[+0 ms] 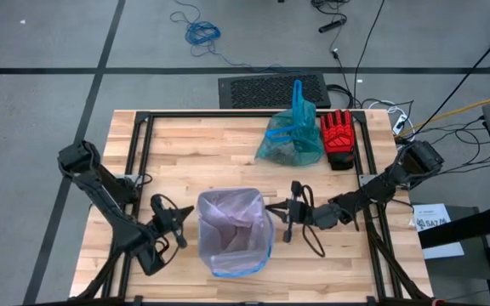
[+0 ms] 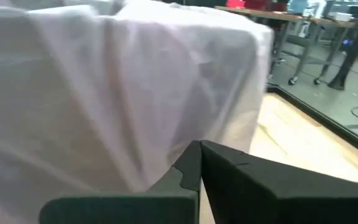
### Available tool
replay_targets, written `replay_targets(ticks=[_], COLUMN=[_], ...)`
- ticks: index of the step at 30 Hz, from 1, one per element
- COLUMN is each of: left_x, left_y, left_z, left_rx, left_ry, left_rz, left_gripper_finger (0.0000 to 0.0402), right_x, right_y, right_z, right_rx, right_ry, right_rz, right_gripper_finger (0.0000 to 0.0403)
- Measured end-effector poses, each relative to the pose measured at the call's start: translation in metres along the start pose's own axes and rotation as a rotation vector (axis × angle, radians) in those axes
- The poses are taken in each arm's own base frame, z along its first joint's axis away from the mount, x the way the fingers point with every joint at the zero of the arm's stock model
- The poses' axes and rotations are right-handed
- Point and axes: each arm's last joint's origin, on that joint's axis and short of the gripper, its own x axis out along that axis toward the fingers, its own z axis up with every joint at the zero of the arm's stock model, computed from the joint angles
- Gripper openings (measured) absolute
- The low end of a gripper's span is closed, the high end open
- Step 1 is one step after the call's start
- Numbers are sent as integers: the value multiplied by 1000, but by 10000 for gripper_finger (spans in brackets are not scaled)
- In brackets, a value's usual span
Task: Place trash/remove bag and relplace
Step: Insert the pink trash bag into the black trash bin
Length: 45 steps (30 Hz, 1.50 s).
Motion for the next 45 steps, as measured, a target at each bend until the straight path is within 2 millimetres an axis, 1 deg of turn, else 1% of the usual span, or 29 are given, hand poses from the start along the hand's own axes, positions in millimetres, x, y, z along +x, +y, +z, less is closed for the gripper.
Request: replay_targets(ticks=[2, 5, 9, 13, 17, 19, 23, 26, 32, 35, 38, 41, 45], left_x=[4, 8, 12, 12, 13, 15, 20, 24, 30, 26, 20, 13, 4], left_y=[1, 1, 3, 4, 6, 8, 12, 12, 10, 8, 6, 5, 0], left_z=[-4, -8, -13, -16, -19, -24, -35, -40, -45, -46, -43, -36, -24], left_rx=[-9, -16, -37, -23, -12, -31, -82, -104, -91, -53, -17, 9, 49], left_ry=[-2, 3, 17, 19, 20, 19, 17, 23, 136, 175, 177, 182, 191], left_rz=[8, 16, 19, 17, 20, 20, 16, 11, -22, -51, -64, -58, -63], left_gripper_finger=[0, 0, 0, 0, 0, 0, 0, 0, 0, 0, 0, 0, 0], right_x=[3, 8, 11, 13, 19, 24, 33, 37, 40, 36, 32, 28, 21], right_y=[-3, -8, -13, -12, -8, -8, -8, -8, -5, -1, 5, 9, 11], right_z=[1, 3, 4, 2, -8, -16, -35, -47, -65, -70, -70, -64, -55], right_rx=[9, 34, 45, 39, 14, 11, 5, 23, 67, 73, 74, 71, 2], right_ry=[-5, -19, -27, -20, -14, -7, 39, 79, 150, 191, 194, 172, 145], right_rz=[5, 58, 63, 64, 113, 126, 108, 98, 96, 102, 117, 114, 68], right_gripper_finger=[0, 0, 0, 0, 0, 0, 0, 0, 0, 0, 0, 0, 0])
